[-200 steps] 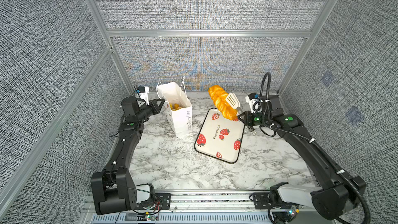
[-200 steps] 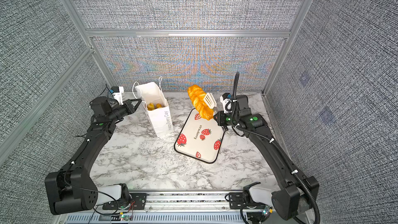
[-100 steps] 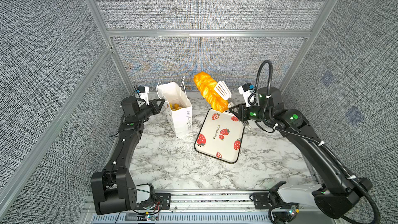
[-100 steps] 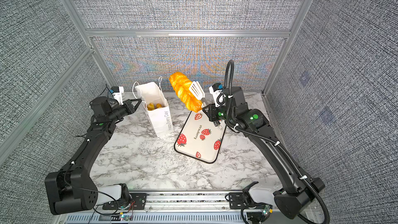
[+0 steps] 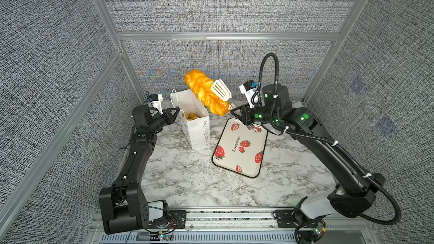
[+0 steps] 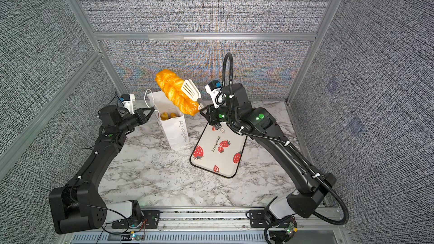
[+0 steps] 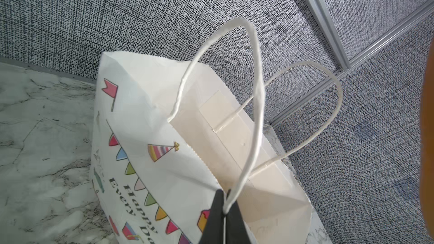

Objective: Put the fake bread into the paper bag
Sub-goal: 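Lift the twisted pastry in the tongs and carry it toward the bag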

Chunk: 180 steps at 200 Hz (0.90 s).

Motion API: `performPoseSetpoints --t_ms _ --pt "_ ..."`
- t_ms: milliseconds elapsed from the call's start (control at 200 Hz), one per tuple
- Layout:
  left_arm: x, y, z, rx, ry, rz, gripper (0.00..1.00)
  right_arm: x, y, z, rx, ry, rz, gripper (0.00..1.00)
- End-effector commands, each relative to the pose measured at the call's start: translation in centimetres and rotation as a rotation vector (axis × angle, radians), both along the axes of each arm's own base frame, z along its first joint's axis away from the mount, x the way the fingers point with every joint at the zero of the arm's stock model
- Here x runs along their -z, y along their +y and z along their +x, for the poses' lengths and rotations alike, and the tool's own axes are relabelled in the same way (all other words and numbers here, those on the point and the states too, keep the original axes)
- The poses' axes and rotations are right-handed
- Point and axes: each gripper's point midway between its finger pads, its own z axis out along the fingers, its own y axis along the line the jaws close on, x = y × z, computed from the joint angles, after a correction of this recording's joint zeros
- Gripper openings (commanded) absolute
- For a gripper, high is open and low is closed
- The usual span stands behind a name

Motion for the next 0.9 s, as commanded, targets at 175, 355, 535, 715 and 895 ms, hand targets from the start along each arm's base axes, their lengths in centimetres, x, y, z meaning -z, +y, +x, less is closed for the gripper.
performPoseSetpoints --t_ms 175,355,535,715,895 --pt "-0.9 -0.2 -0.3 0.018 -0.038 -0.003 0.03 -2.2 3.9 1.8 -0.011 -0.036 0.132 0.17" --pt "-1.2 -0.4 -0.4 0.027 -0.049 -0.004 0.03 -2.2 5.7 2.6 -0.023 -0.011 0.185 0.17" --pt "-1.6 -0.5 -0.6 0.034 -0.065 -0.003 0.03 -1.9 7.9 3.1 -0.049 0.011 0.201 0.17" --pt "-2.1 -0.6 -0.9 0.042 -0.087 0.001 0.03 -1.1 9.2 4.1 -0.033 0.043 0.219 0.17" --pt "-2.1 -0.7 -1.0 0.048 -0.087 0.0 0.03 0.4 10.2 5.3 -0.012 0.08 0.219 0.17"
